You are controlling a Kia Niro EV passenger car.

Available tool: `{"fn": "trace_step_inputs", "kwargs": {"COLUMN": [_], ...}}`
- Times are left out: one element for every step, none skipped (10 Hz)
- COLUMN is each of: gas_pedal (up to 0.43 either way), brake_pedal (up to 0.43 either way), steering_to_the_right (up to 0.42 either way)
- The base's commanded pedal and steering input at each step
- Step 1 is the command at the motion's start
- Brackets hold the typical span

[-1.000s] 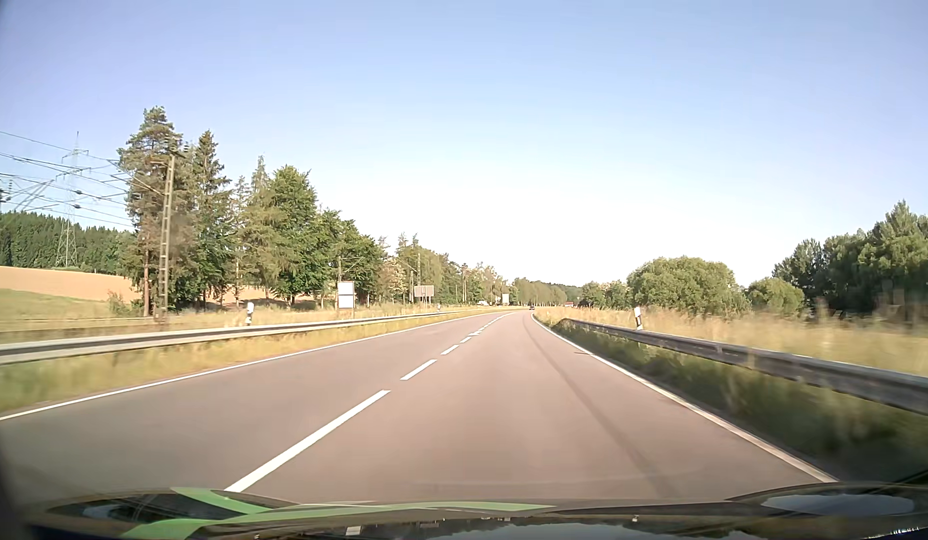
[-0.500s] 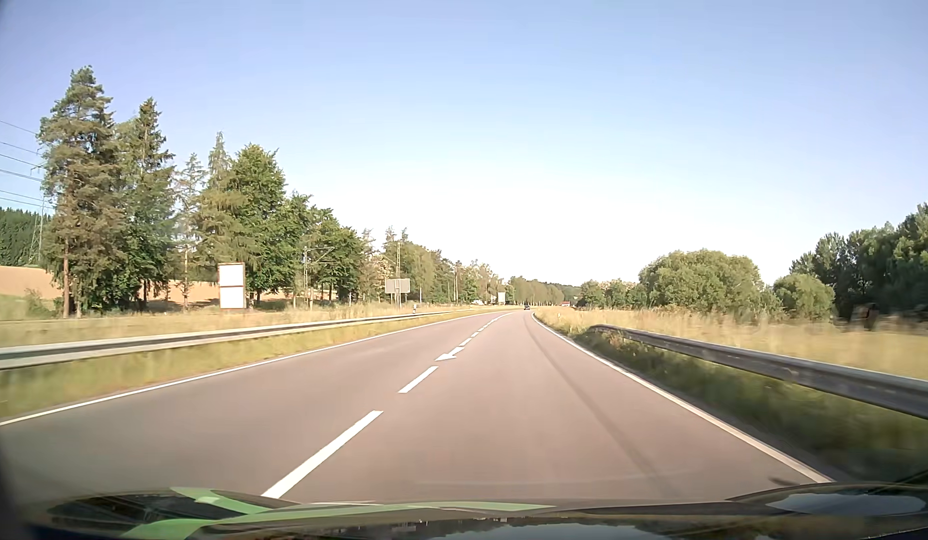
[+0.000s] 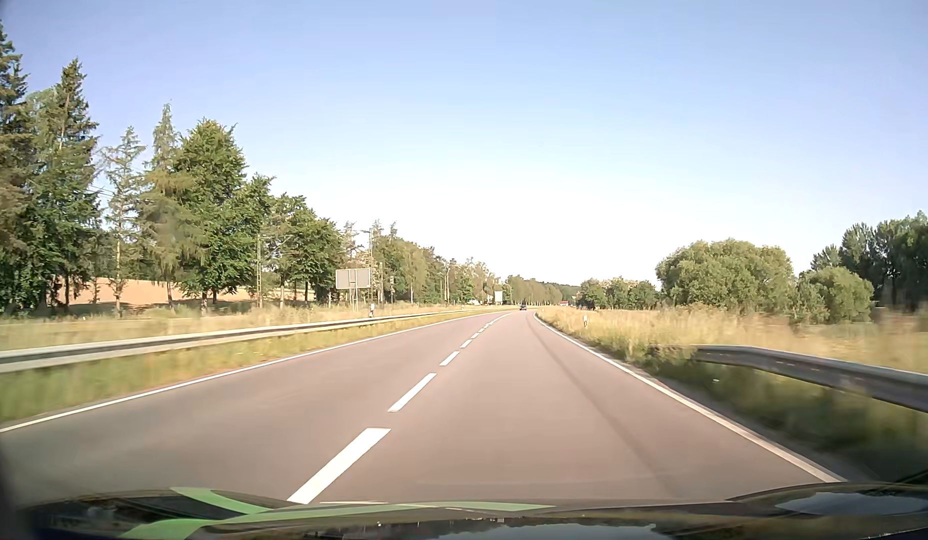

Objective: Follow the waypoints while adhering to traffic rules and regulations

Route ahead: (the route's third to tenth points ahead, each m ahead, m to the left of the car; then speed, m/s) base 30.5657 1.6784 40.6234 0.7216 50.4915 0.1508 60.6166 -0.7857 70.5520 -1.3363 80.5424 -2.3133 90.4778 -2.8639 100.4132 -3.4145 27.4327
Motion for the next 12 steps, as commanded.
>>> {"fn": "trace_step_inputs", "kwargs": {"gas_pedal": [0.268,0.268,0.268,0.268,0.268,0.268,0.28,0.28,0.28,0.28,0.28,0.28], "brake_pedal": [0.0,0.0,0.0,0.0,0.0,0.0,0.0,0.0,0.0,0.0,0.0,0.0], "steering_to_the_right": [0.004,0.005,0.004,0.004,0.004,0.005,0.005,0.005,0.005,0.005,0.005,0.004]}}
